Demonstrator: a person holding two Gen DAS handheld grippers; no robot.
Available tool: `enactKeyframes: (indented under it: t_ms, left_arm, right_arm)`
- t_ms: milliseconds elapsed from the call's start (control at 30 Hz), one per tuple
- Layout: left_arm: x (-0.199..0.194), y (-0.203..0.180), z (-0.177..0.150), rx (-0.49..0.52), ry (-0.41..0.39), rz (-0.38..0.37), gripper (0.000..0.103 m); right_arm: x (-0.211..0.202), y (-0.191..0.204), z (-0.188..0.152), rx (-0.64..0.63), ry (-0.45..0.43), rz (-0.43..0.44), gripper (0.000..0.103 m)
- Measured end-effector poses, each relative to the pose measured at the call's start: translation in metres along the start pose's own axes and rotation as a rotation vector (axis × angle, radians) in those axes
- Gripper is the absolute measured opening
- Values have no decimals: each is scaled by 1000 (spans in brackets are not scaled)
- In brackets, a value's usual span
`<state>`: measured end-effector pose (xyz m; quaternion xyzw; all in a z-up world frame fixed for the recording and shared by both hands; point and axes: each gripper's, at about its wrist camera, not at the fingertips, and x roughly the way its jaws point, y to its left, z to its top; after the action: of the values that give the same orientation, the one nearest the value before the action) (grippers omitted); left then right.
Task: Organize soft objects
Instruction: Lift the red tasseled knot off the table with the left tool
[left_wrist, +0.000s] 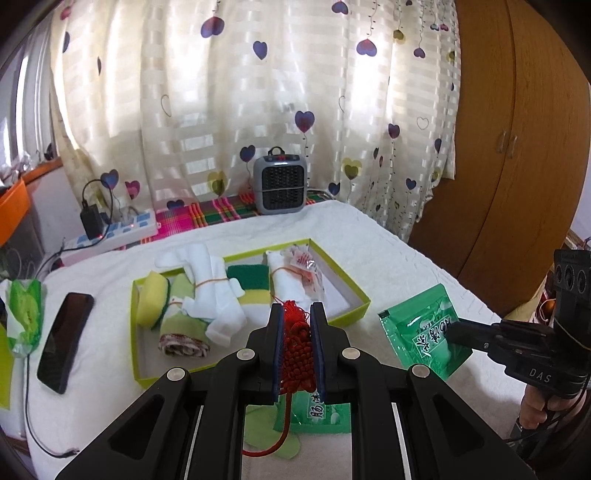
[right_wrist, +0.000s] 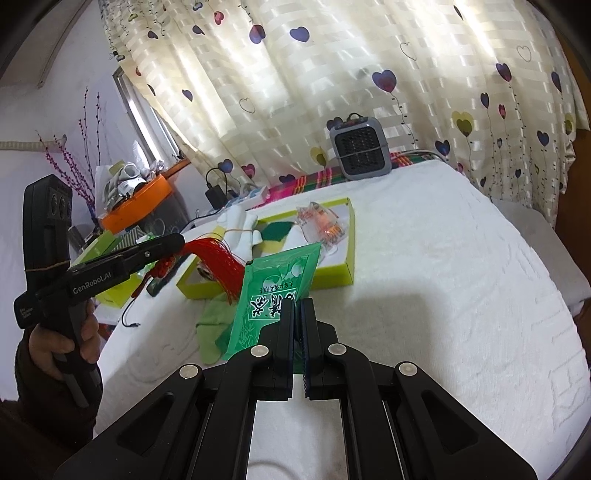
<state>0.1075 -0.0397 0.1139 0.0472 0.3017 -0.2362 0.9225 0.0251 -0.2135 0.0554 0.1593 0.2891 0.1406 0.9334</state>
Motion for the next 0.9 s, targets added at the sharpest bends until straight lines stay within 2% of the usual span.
enactKeyframes:
  t_ms: [300, 433, 600, 733, 900]
  left_arm:
    - [2, 7, 14, -6, -23, 11, 13]
    - [8, 14, 15, -16, -10, 4, 13]
    - [14, 26, -3, -35, 61, -32, 14]
    - [17, 32, -33, -46, 158, -28, 35]
    - [29, 25, -64, -35, 273, -66, 36]
  right_arm:
    - [11, 9, 20, -34, -15, -4, 3]
    - [17, 9, 26, -29, -17, -5, 3]
    - [22, 7, 23, -15, 0, -3, 3]
    - [26, 5, 16, -4, 24, 5, 3]
    - [30, 7, 12, -4, 36, 14, 3]
